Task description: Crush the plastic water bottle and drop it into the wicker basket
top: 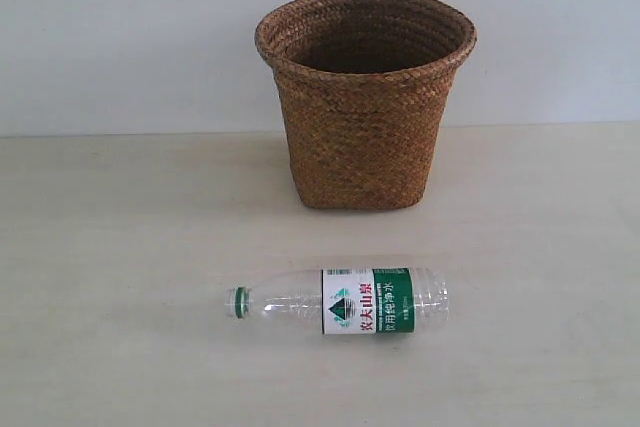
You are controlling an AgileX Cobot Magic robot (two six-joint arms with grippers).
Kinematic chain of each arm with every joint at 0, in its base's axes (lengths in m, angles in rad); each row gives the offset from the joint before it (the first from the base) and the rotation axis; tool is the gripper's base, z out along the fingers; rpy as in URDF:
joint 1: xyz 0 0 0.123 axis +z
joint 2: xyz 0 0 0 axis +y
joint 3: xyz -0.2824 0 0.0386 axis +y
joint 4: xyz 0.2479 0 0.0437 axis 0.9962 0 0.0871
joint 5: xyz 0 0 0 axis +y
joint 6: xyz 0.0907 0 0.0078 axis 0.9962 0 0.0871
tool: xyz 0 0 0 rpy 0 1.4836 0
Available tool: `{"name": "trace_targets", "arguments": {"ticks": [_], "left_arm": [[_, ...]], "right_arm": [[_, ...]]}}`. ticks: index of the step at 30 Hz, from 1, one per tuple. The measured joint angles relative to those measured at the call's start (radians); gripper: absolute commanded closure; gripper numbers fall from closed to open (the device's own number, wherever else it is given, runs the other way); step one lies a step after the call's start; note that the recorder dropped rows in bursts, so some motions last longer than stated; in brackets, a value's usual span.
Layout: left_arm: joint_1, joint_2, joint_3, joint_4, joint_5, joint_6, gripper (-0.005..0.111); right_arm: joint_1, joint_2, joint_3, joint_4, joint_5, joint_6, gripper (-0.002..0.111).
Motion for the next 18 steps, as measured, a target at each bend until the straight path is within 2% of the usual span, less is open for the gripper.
{"name": "trace_targets", "arguments": {"ticks": [4,9,14,18], "left_arm": [[-0.041,0.150,-0.109,0.007,0.244,0.090,0.103],[-0.176,0.314,-0.231,-0.110,0.476,0.374,0.103],[-0.297,0.448,-0.277,-0.272,0.629,0.742,0.103],[-0.362,0.558,-0.279,-0.310,0.716,0.939,0.103]], "right_arm": [[0.000,0.000,0.000,0.000,0.000,0.000,0.108],[0.000,0.000,0.000,0.000,0.000,0.000,0.108],[0.000,0.000,0.000,0.000,0.000,0.000,0.108],[0.000,0.000,0.000,0.000,0.000,0.000,0.108]]}}
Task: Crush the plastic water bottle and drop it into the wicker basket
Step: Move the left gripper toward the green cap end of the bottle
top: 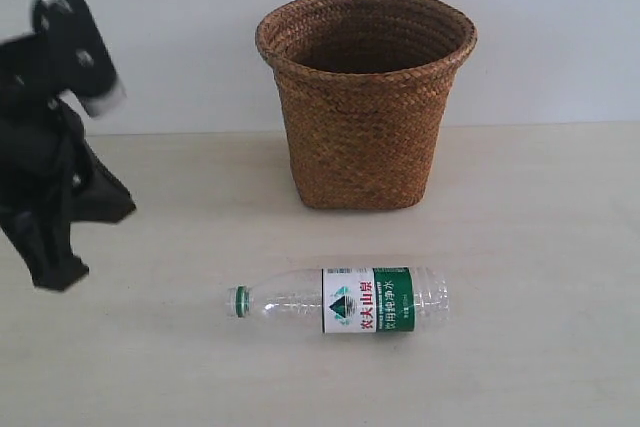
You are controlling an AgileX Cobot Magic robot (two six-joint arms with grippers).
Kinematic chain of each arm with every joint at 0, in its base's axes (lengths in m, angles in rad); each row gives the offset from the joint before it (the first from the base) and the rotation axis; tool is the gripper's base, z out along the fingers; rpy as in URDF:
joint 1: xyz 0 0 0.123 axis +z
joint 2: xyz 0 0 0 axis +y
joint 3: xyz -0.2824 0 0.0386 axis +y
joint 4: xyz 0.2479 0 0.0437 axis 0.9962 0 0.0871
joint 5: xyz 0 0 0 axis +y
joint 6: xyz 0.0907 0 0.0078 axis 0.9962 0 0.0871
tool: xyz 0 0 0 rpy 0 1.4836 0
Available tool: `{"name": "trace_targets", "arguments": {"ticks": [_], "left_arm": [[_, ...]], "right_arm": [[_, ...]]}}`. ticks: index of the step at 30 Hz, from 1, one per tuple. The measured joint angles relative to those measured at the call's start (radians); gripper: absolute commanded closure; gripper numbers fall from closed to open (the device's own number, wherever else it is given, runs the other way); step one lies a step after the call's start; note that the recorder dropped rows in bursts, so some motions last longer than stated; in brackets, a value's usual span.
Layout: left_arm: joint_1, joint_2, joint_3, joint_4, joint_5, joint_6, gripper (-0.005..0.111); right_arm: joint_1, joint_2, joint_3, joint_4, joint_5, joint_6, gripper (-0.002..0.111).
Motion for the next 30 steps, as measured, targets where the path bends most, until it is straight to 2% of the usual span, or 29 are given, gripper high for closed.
{"name": "trace_targets", "arguments": {"ticks": [3,5,6,10,14,17,25,30], "left_arm": [[-0.030,0.081,0.000,-0.005,0.024,0.110,0.101],[-0.045,0.129,0.000,-0.005,0.033,0.184,0.093],[-0.047,0.148,0.000,-0.007,0.035,0.217,0.088],[-0.050,0.231,0.000,-0.007,0.037,0.294,0.052],[-0.050,0.308,0.000,-0.001,-0.016,0.315,0.029],[-0.050,0.359,0.000,0.001,-0.092,0.316,0.025],[-0.050,0.473,0.000,0.001,-0.324,0.322,0.025],[-0.050,0.527,0.000,0.001,-0.373,0.366,0.025]], "right_arm": [[0.000,0.000,0.000,0.000,0.001,0.000,0.108],[0.000,0.000,0.000,0.000,0.001,0.000,0.108],[0.000,0.000,0.000,0.000,0.001,0.000,0.108],[0.000,0.000,0.000,0.000,0.001,0.000,0.108],[0.000,0.000,0.000,0.000,0.001,0.000,0.108],[0.000,0.000,0.000,0.000,0.001,0.000,0.108],[0.000,0.000,0.000,0.000,0.001,0.000,0.108],[0.000,0.000,0.000,0.000,0.001,0.000,0.108]]}}
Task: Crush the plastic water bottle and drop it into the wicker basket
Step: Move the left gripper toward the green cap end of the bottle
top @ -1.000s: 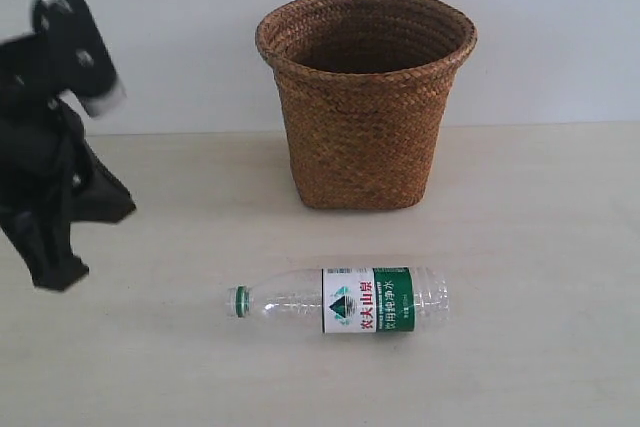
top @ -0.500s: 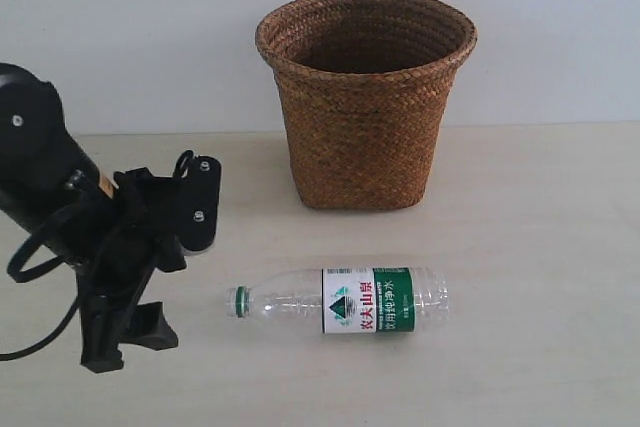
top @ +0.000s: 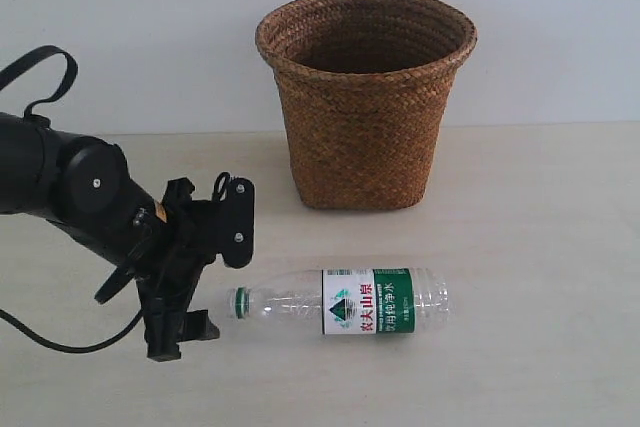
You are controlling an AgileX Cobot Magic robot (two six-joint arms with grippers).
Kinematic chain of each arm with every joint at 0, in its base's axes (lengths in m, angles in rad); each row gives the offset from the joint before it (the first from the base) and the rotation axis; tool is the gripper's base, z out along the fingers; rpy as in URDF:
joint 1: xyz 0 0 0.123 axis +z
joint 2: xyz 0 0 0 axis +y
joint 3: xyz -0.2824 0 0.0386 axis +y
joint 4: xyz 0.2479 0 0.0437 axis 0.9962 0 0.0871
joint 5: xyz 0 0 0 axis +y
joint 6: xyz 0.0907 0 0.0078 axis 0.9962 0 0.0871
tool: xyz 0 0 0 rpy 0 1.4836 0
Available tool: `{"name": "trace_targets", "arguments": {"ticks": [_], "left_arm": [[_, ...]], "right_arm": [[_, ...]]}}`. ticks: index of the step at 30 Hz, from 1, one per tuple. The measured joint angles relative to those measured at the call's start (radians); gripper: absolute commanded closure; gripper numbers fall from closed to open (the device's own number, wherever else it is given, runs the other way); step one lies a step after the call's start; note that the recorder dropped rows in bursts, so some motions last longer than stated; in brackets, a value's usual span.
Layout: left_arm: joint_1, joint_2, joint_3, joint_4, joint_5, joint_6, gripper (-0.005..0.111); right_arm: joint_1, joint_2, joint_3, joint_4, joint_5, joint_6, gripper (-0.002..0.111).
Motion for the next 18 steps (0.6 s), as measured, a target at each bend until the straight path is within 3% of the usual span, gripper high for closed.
{"name": "trace_targets", "arguments": {"ticks": [4,10,13,18], "left_arm": [[0.000,0.038,0.000,-0.025,0.000,0.026,0.025],[0.025,0.047,0.000,-0.192,0.016,0.130,0.028],[0.056,0.047,0.000,-0.315,0.040,0.209,0.029],[0.131,0.047,0.000,-0.625,0.115,0.475,0.029]], "right_arm": [[0.000,0.000,0.000,0.000,0.000,0.000,0.108],[0.000,0.000,0.000,0.000,0.000,0.000,0.108],[0.000,0.000,0.000,0.000,0.000,0.000,0.108],[0.000,0.000,0.000,0.000,0.000,0.000,0.108]]}}
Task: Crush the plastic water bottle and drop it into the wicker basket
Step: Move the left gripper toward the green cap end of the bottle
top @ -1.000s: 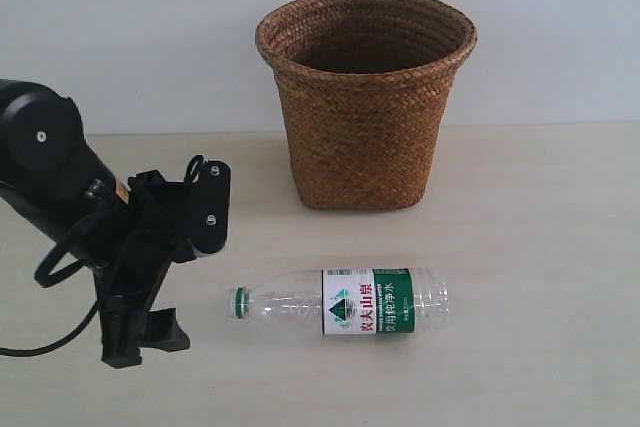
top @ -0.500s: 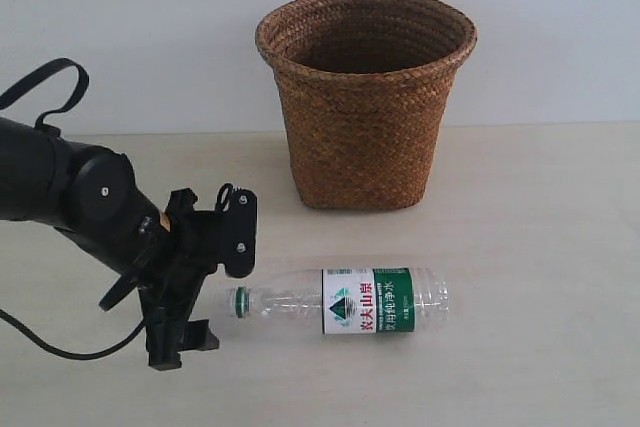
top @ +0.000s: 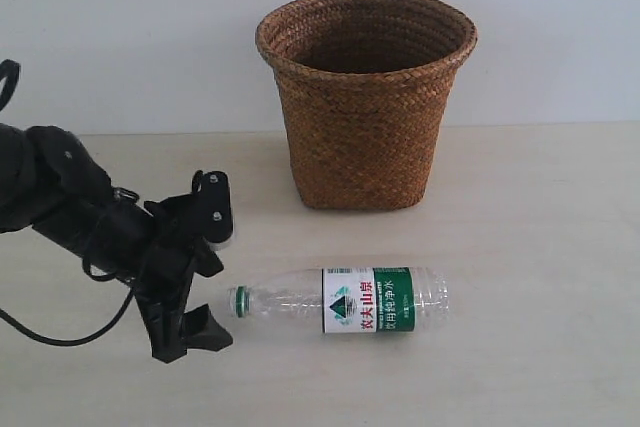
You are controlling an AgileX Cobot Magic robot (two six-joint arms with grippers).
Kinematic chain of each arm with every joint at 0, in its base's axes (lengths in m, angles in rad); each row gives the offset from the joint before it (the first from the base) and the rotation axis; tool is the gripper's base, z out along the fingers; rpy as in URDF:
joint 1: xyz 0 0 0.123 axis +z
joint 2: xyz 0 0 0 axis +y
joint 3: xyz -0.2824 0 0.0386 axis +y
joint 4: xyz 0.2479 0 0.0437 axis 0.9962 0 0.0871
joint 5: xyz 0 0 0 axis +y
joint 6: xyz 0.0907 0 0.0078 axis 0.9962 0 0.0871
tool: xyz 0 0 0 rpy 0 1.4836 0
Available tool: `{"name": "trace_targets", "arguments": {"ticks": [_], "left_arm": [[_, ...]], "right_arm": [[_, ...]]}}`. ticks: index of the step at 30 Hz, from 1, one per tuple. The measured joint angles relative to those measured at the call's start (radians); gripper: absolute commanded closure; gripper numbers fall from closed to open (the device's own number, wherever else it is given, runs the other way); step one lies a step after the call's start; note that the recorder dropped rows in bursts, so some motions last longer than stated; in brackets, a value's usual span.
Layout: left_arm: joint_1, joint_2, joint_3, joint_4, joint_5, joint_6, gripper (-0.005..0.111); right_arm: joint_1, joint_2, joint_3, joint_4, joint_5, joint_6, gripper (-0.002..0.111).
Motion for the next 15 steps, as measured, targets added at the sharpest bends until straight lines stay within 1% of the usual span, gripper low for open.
{"name": "trace_targets", "arguments": {"ticks": [3,5,6,8,15], "left_arm": [[0.052,0.000,0.017,-0.208,0.060,0.197,0.029],[0.071,0.000,0.033,-0.318,0.078,0.321,0.029],[0.077,0.000,0.047,-0.396,0.089,0.420,0.029],[0.077,0.000,0.052,-0.440,0.096,0.473,0.029],[0.077,0.000,0.052,-0.509,0.096,0.491,0.029]], "right_arm": [[0.000,0.000,0.000,0.000,0.000,0.000,0.108],[0.000,0.000,0.000,0.000,0.000,0.000,0.108],[0.000,0.000,0.000,0.000,0.000,0.000,0.108],[0.000,0.000,0.000,0.000,0.000,0.000,0.108],[0.000,0.000,0.000,0.000,0.000,0.000,0.108]]}}
